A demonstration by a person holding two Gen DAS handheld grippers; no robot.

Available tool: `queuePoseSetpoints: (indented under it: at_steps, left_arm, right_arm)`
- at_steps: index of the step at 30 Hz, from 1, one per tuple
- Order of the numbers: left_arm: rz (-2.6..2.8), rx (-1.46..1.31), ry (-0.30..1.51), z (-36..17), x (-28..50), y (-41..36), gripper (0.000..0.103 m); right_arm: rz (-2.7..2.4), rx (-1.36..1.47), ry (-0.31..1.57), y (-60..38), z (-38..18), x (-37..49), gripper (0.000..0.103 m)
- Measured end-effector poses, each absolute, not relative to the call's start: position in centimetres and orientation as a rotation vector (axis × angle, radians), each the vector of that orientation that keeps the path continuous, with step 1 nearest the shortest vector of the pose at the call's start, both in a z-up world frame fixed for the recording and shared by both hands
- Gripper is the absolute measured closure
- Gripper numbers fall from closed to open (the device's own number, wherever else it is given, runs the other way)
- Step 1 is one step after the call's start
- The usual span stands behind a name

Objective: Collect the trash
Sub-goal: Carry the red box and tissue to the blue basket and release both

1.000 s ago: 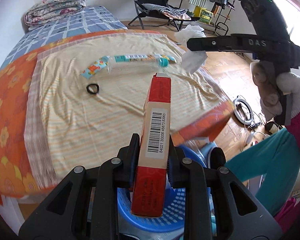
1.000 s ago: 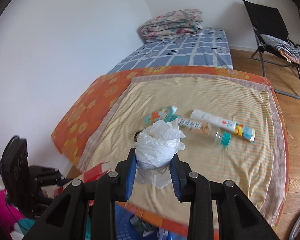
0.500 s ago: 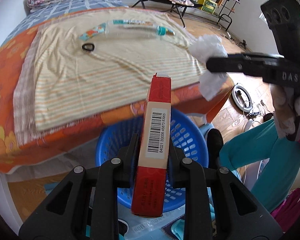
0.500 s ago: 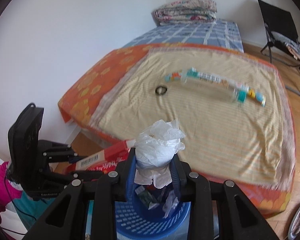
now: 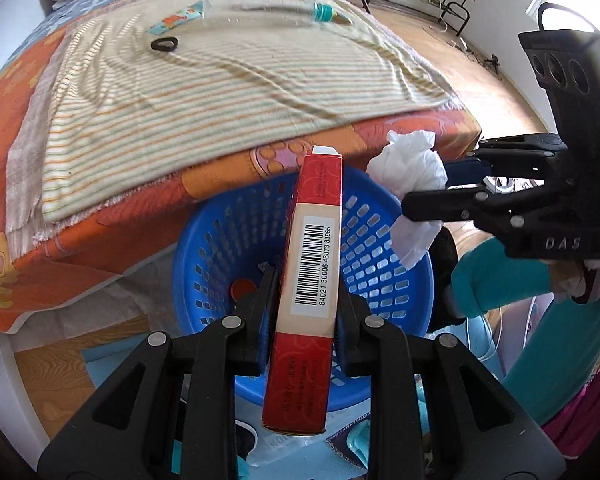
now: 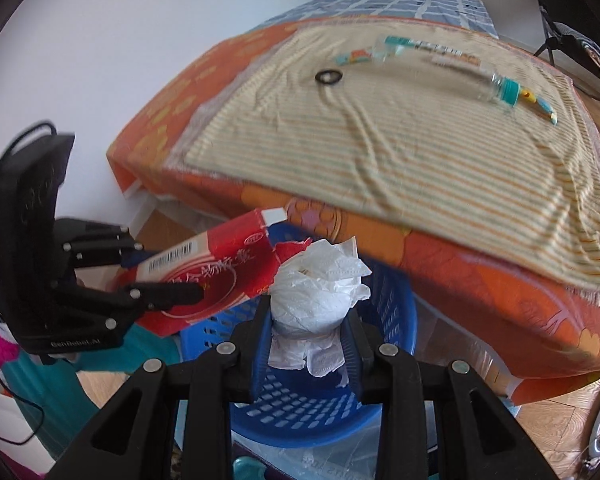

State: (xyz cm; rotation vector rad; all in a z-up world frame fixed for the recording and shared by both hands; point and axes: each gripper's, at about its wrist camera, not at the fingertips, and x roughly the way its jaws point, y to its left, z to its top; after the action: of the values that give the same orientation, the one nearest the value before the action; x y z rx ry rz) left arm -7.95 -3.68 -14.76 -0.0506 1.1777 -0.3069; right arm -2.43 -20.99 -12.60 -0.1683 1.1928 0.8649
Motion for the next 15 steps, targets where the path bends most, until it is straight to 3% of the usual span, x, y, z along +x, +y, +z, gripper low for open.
queuePoseSetpoints:
  at_steps: [12, 14, 15]
  left_arm:
    - [-0.294, -0.053, 1.227, -16.1, -7.6, -3.8, 0.076]
    - [-0.288, -0.057, 1.233, -16.3, -7.6, -3.6, 0.067]
    - [-0.283, -0.061, 1.232, -16.3, -7.6, -3.5, 0.062]
  right_arm:
    - [0.864, -0.211, 1.237, -20.5, -15.1, -3.2, 0.067]
    - [0.864, -0.218, 1.244, -20.5, -15.4, -3.3, 0.064]
    - [0.863, -0.22, 1.245, -20.4, -15.5, -3.3, 0.058]
